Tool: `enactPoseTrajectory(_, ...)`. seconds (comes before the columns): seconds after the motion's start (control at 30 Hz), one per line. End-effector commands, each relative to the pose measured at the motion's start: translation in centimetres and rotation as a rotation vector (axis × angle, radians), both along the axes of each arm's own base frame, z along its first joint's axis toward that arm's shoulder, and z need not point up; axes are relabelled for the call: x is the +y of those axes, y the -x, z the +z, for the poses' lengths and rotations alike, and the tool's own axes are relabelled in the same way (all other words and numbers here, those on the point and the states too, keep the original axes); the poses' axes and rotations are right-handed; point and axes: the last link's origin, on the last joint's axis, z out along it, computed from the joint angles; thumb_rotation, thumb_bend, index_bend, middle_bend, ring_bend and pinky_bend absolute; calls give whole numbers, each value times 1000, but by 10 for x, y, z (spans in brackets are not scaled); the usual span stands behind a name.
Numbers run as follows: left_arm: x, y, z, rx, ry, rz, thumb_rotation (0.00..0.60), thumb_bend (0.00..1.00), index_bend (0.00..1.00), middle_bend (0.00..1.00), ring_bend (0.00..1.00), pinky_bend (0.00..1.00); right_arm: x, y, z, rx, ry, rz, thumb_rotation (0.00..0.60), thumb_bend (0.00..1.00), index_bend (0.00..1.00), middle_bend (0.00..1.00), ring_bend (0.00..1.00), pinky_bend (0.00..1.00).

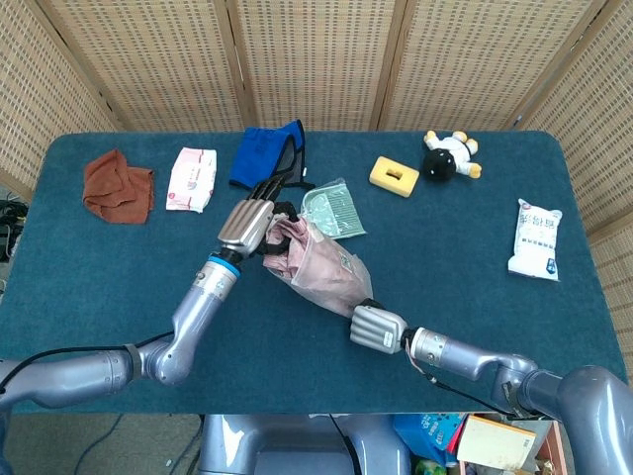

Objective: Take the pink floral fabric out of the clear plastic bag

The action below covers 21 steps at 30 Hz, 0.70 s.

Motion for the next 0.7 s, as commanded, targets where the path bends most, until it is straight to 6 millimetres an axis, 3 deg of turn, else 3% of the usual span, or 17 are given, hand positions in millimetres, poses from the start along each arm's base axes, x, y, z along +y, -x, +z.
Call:
enactPoseTrajectory(0.03,1,5,8,-12,-12,8,600,669,756,0,0,0,1,5,4,13,11,-8,600,1000,806,912,930,1000)
enactPoseTrajectory(0.23,10,25,43,-39,-73,48,600,669,756,0,0,0,0,19,20,44,56,-31,600,1000,807,912,930,1000)
enactPoseTrajectory(0.5,19,81,117,-50,-208,134,600,669,756,0,0,0,7,34,56,80,129,-41,600,1000,808,912,930,1000)
enactPoseTrajectory(0.7,11,126,157,-23,-268,177,600,669,756,0,0,0,12,35,75,91,172,-42,600,1000,808,912,930,1000)
